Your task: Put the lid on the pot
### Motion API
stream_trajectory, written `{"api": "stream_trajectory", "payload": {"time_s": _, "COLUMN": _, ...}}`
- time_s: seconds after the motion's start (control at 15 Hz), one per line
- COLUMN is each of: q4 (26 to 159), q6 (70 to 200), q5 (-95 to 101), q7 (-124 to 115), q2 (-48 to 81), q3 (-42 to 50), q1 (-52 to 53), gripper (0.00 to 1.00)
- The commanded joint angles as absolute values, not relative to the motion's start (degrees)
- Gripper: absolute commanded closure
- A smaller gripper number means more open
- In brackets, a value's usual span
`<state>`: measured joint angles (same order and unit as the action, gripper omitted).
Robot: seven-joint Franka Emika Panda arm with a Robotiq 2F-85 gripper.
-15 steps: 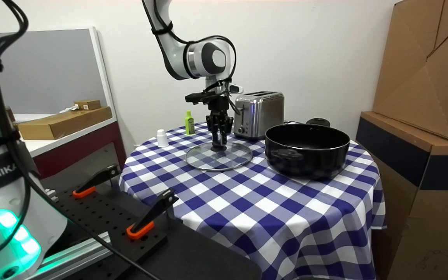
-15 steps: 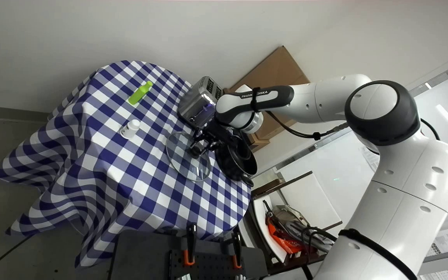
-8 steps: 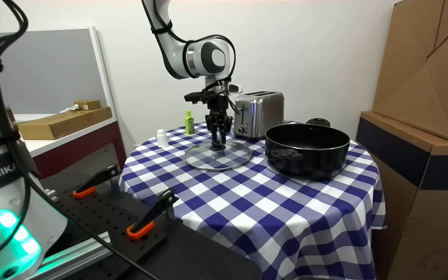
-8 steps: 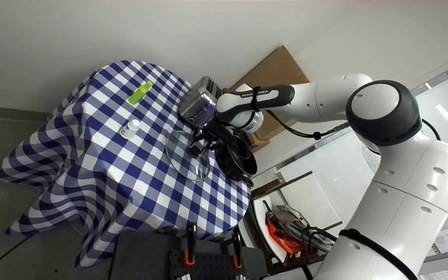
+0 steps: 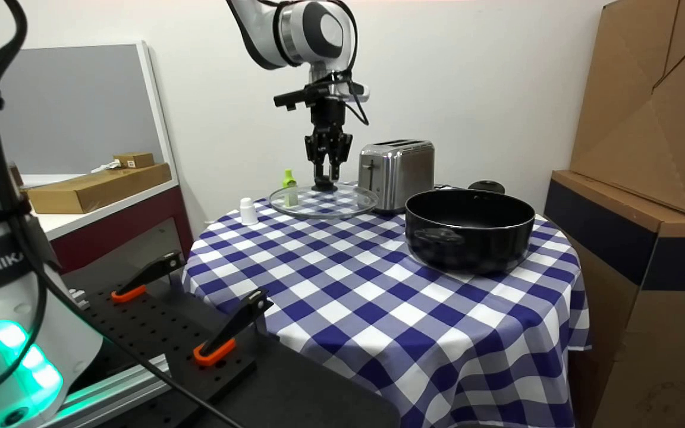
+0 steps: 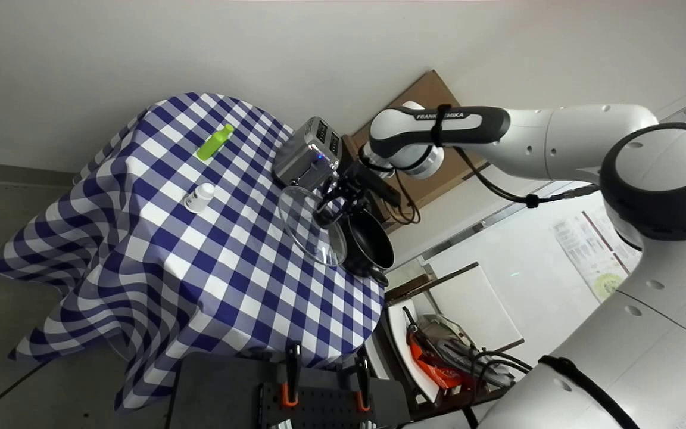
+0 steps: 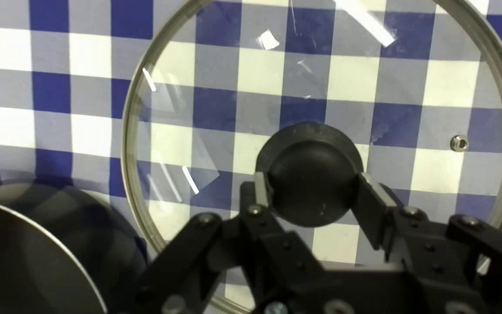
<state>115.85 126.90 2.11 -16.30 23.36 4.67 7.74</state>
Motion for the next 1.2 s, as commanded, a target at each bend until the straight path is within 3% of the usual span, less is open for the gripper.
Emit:
{"api": "stream_trajectory", "payload": {"time_s": 0.0, "q4": 117.3, "q6": 118.0, "q5": 3.4, "q7": -12.5, "q2": 13.5, "q3": 4.1, "q1": 5.0, "gripper": 0.76}}
{"api": "stream_trajectory", "payload": {"time_s": 0.47, "q4": 115.6, "q6": 114.5, "q5": 2.9, "q7": -11.8, "q2": 7.8, "q3": 6.9, "q1": -2.6, "gripper": 0.76}}
{"api": "stream_trajectory", "payload": {"time_s": 1.13, "q4": 107.3, "q6": 120.1, "q5": -0.4, "q7": -11.4, "q2": 18.9, "q3": 11.1, "q1": -11.3, "gripper": 0.76}}
